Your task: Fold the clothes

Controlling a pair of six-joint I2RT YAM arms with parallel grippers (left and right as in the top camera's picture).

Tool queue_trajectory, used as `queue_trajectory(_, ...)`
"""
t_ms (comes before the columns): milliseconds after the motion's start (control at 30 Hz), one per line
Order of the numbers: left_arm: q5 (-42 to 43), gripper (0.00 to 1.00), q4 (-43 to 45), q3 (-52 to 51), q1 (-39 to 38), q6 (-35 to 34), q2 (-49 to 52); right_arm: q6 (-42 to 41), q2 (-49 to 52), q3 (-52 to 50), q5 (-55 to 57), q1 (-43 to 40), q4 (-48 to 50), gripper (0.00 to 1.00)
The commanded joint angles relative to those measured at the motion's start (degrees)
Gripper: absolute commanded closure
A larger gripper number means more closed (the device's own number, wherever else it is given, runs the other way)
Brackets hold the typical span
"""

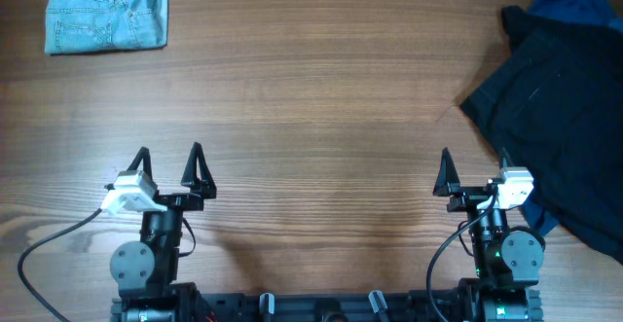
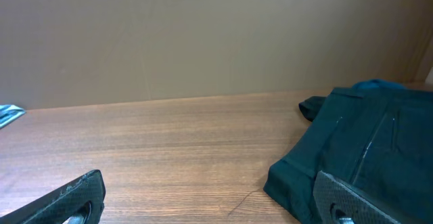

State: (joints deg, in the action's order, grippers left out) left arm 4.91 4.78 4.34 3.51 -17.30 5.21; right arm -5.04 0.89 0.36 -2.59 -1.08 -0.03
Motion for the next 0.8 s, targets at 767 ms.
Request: queue_trajectory(767, -1.4, 0.00, -7.1, -4.0, 0.5, -1.2, -5.1, 0.4, -0.7, -0.1, -0.9, -0.4, 0.2, 0.00)
